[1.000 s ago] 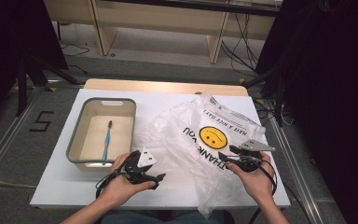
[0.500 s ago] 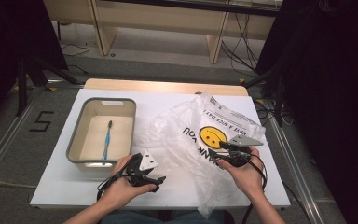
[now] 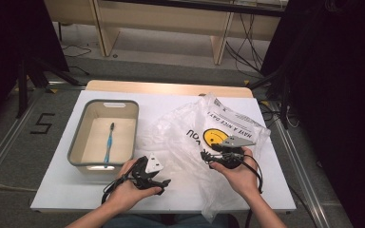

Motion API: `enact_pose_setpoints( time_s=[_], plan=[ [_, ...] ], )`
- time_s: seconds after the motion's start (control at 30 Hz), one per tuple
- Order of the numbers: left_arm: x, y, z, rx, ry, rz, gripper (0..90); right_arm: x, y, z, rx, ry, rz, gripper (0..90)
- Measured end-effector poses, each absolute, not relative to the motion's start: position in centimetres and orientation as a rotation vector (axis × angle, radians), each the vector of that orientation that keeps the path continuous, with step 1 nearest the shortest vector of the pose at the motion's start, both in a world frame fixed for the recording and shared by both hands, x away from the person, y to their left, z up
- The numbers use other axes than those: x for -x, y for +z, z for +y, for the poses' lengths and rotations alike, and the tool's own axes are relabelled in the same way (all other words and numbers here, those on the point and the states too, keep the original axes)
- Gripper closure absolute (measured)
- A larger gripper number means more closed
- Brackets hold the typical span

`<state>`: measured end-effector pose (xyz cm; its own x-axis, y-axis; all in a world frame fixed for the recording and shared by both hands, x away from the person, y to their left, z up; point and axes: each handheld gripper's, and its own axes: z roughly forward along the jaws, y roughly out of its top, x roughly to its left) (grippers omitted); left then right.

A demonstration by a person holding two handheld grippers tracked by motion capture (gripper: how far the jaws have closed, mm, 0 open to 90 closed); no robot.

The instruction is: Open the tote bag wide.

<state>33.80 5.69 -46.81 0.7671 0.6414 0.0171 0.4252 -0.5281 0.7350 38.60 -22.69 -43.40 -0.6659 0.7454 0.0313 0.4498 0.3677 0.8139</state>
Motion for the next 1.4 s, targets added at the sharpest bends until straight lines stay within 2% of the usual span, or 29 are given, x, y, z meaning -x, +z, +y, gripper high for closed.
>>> enact_pose_setpoints(
  time_s=[0.3, 0.53, 0.63, 0.97, 1.13, 1.4],
  plan=[
    [-34.7, -47.0, 4.6, -2.197, 0.371, 0.788, 48.3, -39.4, -44.3, -20.1, -0.988, 1.147, 2.429, 39.6],
    [-36.2, -47.2, 3.3, -2.195, 0.432, 0.773, 62.0, -40.6, -45.7, -18.5, -0.964, 1.037, 2.524, 40.6],
    [-36.8, -47.6, 2.9, -2.2, 0.447, 0.773, 66.0, -40.9, -46.1, -18.3, -0.976, 0.996, 2.545, 46.2],
    [-37.8, -48.5, 1.6, -2.24, 0.403, 0.766, 76.5, -41.4, -47.0, -18.3, -1.035, 0.925, 2.604, 77.5],
    [-38.2, -48.8, 1.4, -2.223, 0.401, 0.787, 81.3, -41.4, -46.8, -18.5, -1.053, 0.937, 2.582, 89.6],
    [-38.6, -49.1, 1.2, -2.227, 0.379, 0.811, 84.1, -41.2, -45.3, -19.1, -1.071, 1.005, 2.478, 90.0]
  ],
)
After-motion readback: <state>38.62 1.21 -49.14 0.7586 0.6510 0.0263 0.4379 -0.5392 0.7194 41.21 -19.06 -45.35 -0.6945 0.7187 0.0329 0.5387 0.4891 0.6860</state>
